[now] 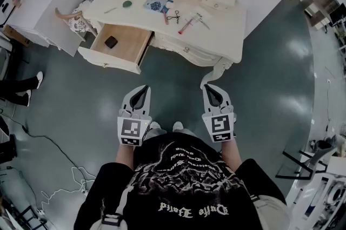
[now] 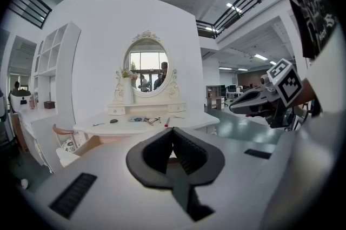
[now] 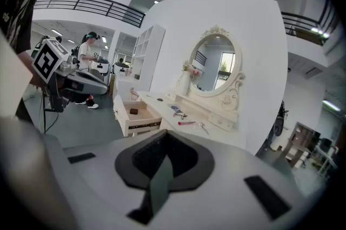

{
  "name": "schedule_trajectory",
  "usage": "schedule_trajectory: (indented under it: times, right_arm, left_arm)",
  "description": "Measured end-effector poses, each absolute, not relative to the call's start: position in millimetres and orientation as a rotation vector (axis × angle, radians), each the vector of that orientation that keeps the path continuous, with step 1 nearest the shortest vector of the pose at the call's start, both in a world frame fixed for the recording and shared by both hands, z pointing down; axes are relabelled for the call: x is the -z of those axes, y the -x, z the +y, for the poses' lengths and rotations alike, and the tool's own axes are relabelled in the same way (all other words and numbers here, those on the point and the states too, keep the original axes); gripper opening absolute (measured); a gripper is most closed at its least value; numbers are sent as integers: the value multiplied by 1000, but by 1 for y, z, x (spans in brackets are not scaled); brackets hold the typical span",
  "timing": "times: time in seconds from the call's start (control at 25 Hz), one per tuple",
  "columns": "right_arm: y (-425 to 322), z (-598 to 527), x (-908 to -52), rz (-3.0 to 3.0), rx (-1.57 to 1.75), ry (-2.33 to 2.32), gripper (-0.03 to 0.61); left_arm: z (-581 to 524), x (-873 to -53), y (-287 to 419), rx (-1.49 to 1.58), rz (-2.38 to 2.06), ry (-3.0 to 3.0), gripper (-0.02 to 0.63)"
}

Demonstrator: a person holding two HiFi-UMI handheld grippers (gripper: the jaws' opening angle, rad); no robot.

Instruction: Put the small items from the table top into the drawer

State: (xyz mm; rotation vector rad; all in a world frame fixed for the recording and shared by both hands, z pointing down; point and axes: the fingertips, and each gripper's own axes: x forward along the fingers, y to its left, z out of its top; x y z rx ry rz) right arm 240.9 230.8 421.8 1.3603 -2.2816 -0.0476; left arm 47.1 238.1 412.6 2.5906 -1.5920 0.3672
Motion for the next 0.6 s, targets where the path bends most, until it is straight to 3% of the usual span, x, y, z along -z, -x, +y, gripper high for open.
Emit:
schedule_trajectory:
  times: [0.6]
  right_arm:
    - [-217,237,-422,-2252,118,-1352,9]
  left_arm:
    - [238,-412,-15,-397,-1602,-2619,15]
